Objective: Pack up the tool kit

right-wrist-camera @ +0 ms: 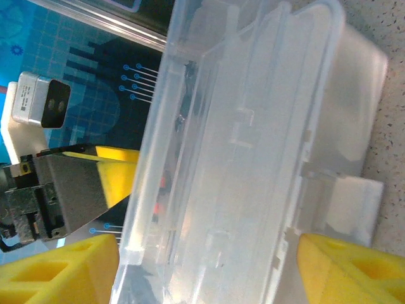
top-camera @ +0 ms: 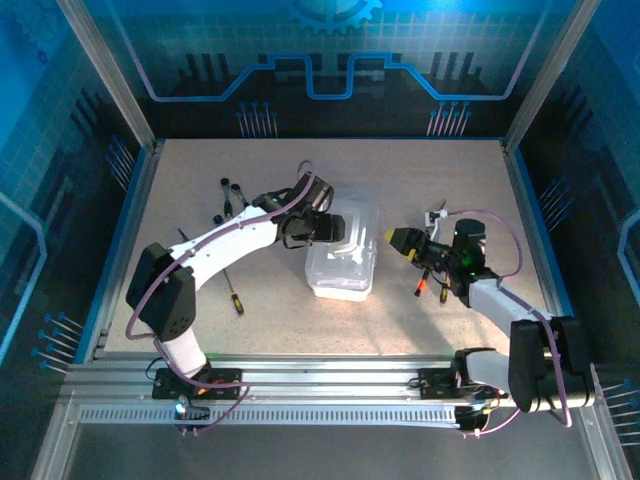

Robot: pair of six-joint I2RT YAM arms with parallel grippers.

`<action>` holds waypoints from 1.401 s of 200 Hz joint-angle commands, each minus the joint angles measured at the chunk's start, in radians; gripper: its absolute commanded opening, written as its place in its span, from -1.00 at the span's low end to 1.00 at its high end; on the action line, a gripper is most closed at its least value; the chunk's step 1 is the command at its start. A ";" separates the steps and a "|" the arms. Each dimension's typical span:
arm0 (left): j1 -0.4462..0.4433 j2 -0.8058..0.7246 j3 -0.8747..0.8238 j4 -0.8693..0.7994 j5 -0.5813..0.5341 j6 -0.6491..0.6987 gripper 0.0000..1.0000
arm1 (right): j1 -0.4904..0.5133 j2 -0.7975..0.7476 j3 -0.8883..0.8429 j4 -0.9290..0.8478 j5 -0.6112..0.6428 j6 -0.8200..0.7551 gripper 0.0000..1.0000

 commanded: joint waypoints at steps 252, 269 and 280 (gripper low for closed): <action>0.233 -0.567 -0.620 0.498 0.302 -0.123 0.99 | 0.295 0.155 0.373 -0.114 0.052 0.009 0.45; 0.250 -0.586 -0.641 0.499 0.301 -0.128 0.99 | 0.316 0.158 0.405 -0.131 0.065 -0.007 0.45; 0.258 -0.597 -0.651 0.501 0.301 -0.132 0.99 | 0.328 0.163 0.422 -0.169 0.071 -0.014 0.45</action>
